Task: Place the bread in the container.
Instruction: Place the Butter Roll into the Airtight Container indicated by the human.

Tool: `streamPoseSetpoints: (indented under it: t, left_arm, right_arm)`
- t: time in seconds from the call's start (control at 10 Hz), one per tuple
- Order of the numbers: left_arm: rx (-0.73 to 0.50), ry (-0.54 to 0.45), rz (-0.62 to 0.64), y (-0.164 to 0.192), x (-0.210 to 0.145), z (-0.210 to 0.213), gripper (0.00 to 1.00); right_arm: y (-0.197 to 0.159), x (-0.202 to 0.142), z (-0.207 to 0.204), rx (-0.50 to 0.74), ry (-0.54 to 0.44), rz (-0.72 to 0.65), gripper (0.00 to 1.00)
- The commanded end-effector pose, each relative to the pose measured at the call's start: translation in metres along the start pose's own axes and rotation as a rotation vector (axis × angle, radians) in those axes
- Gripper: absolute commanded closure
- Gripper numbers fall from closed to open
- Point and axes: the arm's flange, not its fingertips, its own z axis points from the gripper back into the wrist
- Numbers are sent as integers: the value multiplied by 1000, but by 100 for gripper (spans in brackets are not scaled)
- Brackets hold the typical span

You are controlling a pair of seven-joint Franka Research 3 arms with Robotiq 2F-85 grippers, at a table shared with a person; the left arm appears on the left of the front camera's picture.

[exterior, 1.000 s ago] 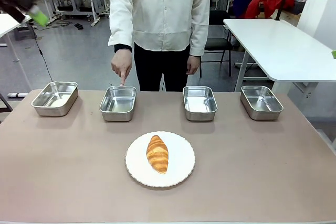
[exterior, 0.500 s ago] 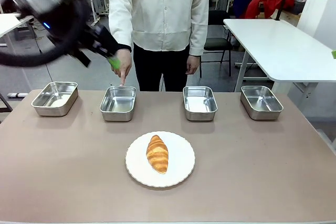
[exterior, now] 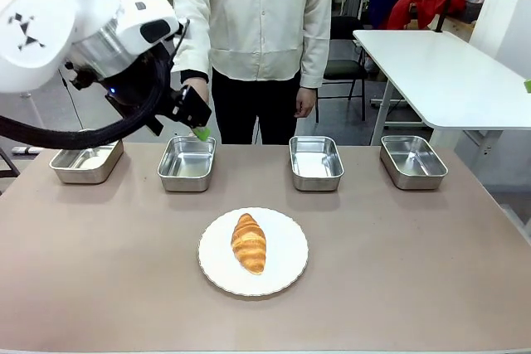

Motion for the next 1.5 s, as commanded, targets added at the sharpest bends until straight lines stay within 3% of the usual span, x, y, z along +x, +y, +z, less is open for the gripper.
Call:
streamPoseSetpoints:
  t: [0.0, 0.2, 0.4, 0.7, 0.9, 1.2, 1.4]
  left_arm:
    - [9, -6, 20, -1, 1, 7, 0]
    - [-3, -11, 4, 1, 4, 6, 0]
    - [-5, 48, 97, -29, 4, -27, 0]
    - [140, 161, 193, -81, -5, -76, 0]
    - [141, 264, 235, -100, -10, -115, 0]
    - [106, 273, 316, -120, -31, -150, 0]
    - [148, 274, 353, -121, -44, -168, 0]
  right_arm:
    - [-2, 0, -1, 10, -28, 2, 0]
    - [-2, 0, -1, 10, -28, 2, 0]
    - [-2, 0, -1, 10, -28, 2, 0]
    - [-2, 0, -1, 10, -28, 2, 0]
    - [-2, 0, -1, 10, -28, 2, 0]
    - [-2, 0, -1, 10, -28, 2, 0]
    - [-2, 0, -1, 10, -28, 2, 0]
